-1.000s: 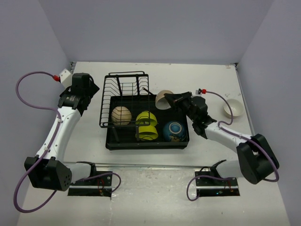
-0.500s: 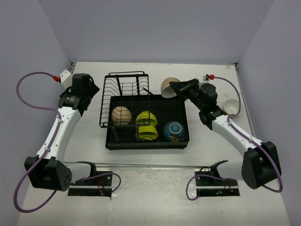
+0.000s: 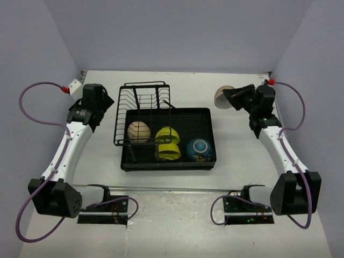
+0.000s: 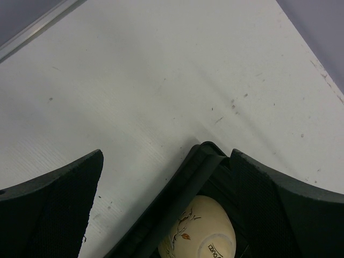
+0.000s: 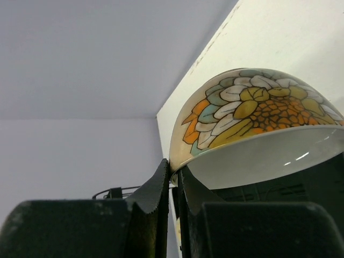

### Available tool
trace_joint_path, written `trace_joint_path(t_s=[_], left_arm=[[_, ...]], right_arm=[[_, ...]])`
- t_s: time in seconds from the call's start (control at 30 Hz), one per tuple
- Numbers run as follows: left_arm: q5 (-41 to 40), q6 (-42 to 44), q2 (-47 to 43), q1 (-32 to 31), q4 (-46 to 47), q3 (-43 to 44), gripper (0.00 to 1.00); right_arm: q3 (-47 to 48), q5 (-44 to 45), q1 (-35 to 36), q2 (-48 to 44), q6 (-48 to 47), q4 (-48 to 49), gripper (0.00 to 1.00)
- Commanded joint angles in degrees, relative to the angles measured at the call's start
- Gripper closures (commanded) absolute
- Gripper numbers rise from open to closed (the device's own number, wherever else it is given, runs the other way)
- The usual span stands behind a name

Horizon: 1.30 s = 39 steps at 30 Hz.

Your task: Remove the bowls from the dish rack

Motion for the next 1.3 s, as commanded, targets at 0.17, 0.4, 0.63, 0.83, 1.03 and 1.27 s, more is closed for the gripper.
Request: trace_joint_path(t_s=[0.17,0.4,0.63,0.83,1.03,1.27], left_arm=[[0.14,0.33,0.82,0.38,2.65,2.12,0.0],[0.75,0.24,1.44,0.46,3.09,2.47,0.0],[1.63,-0.2,1.7,0.46,3.96,1.51,0.0],[2.07,0.5,2.49,0.46,4.49,1.51,0.0],[0.67,2.17,2.76,0.46,4.23,1.68,0.0],[0.67,2.79,3.11,0.46,3.61,1.33,0.0]], right_arm=[[5.42,-2.0,-5.9,-2.64,-9.14,-10.52,1.0],[4.36,-1.12,-8.27,-3.34,-12.31,-16.94,1.0],[4.54,-0.86,-8.97,-5.1,-15.65,-20.11,1.0],[6.55,-0.16,-10.2,-7.21,-17.67,-24.24,1.0],[9.46,1.6,-12.93,-8.18,-20.48,-30.57,1.0],[11.65,4.23,-16.97,-8.62,-23.47,-36.37,1.0]])
